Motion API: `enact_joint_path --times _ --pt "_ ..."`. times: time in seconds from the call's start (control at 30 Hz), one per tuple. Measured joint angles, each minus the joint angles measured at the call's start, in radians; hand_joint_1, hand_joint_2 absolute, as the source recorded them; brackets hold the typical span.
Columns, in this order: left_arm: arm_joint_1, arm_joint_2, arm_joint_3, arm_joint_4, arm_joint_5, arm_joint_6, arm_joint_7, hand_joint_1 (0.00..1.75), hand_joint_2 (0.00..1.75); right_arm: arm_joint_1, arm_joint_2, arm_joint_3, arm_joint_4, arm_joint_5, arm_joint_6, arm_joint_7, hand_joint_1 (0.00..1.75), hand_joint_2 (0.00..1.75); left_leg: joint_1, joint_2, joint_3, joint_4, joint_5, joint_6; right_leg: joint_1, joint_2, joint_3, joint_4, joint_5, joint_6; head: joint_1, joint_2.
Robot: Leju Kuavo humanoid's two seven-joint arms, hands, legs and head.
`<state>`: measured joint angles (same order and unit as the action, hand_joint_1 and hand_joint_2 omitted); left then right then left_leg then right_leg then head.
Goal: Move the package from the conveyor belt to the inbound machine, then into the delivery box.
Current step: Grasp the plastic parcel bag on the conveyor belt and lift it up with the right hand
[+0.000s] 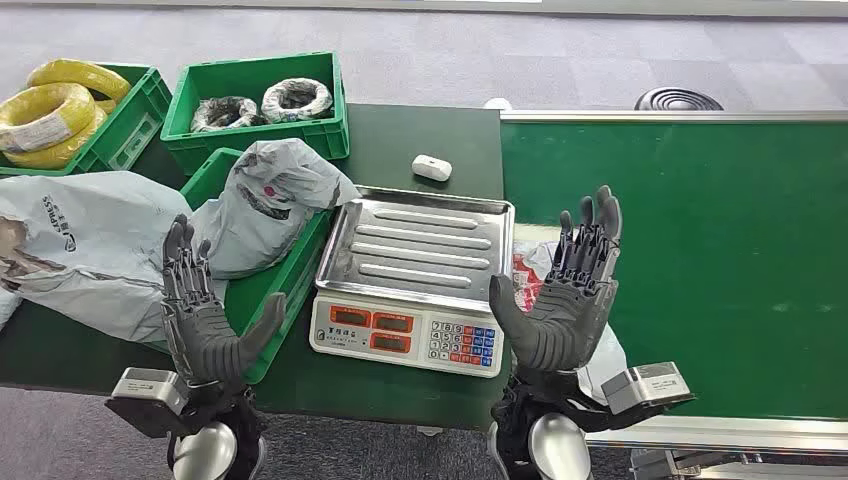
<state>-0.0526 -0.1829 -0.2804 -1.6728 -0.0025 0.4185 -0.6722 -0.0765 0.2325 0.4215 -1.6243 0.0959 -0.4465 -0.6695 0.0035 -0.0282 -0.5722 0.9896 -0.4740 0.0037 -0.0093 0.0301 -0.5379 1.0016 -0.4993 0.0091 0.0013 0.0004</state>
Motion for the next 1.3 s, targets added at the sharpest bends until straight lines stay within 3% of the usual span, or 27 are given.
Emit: enact_joint_path --times 0.4,0.47,0.53,0.6,0.67,0.87,1.03,1.3 --pt "0.001 0.003 -0.001 -0.007 0.003 -0.009 0.002 0.0 1.75 -0.012 -0.005 0.012 0.022 0.018 -0.038 0.008 0.0 1.75 0.0 0.0 0.0 0.0 0.0 0.0 0.0 0.0 0.0 0.0 0.0 0.0 0.0 0.0" --pt "0.001 0.003 -0.001 -0.007 0.002 -0.004 0.005 0.0 1.75 -0.013 -0.004 0.01 0.029 0.117 -0.117 0.05 0.0 1.75 0.0 0.0 0.0 0.0 0.0 0.0 0.0 0.0 0.0 0.0 0.0 0.0 0.0 0.0" --pt "0.001 0.003 -0.001 -0.008 0.0 0.006 0.009 0.0 1.75 -0.012 0.004 -0.016 0.044 0.343 -0.202 0.142 0.0 1.75 0.0 0.0 0.0 0.0 0.0 0.0 0.0 0.0 0.0 0.0 0.0 0.0 0.0 0.0" --pt "0.003 0.003 0.0 -0.01 -0.004 0.016 0.014 0.0 1.75 -0.014 0.021 -0.085 0.071 0.611 -0.237 0.258 0.0 1.75 0.0 0.0 0.0 0.0 0.0 0.0 0.0 0.0 0.0 0.0 0.0 0.0 0.0 0.0" --pt "0.007 0.004 0.002 -0.013 -0.007 0.022 0.016 0.0 1.75 -0.029 0.028 -0.172 0.124 0.76 -0.241 0.354 0.0 1.75 0.0 0.0 0.0 0.0 0.0 0.0 0.0 0.0 0.0 0.0 0.0 0.0 0.0 0.0" --pt "0.01 0.007 0.012 -0.015 -0.011 0.012 0.03 0.0 1.75 -0.085 0.02 -0.332 0.368 0.742 -0.245 0.457 0.0 1.75 0.0 -0.001 0.001 0.0 0.0 0.0 0.0 0.0 0.0 0.0 0.0 0.0 0.0 0.0" --pt "0.01 0.006 0.022 -0.016 -0.015 0.002 0.043 0.0 1.75 -0.11 0.022 -0.405 0.515 0.76 -0.249 0.476 0.0 1.75 0.0 -0.001 0.0 0.0 0.0 0.0 0.0 0.0 0.0 0.0 0.0 0.0 0.0 0.0" --pt "0.0 -0.004 0.031 -0.01 -0.033 -0.016 0.061 0.0 1.75 -0.151 0.03 -0.544 0.732 1.004 -0.25 0.568 0.0 1.75 0.0 0.0 0.0 0.0 0.0 0.0 0.0 -0.001 0.0 0.0 0.0 0.0 0.0 0.0"
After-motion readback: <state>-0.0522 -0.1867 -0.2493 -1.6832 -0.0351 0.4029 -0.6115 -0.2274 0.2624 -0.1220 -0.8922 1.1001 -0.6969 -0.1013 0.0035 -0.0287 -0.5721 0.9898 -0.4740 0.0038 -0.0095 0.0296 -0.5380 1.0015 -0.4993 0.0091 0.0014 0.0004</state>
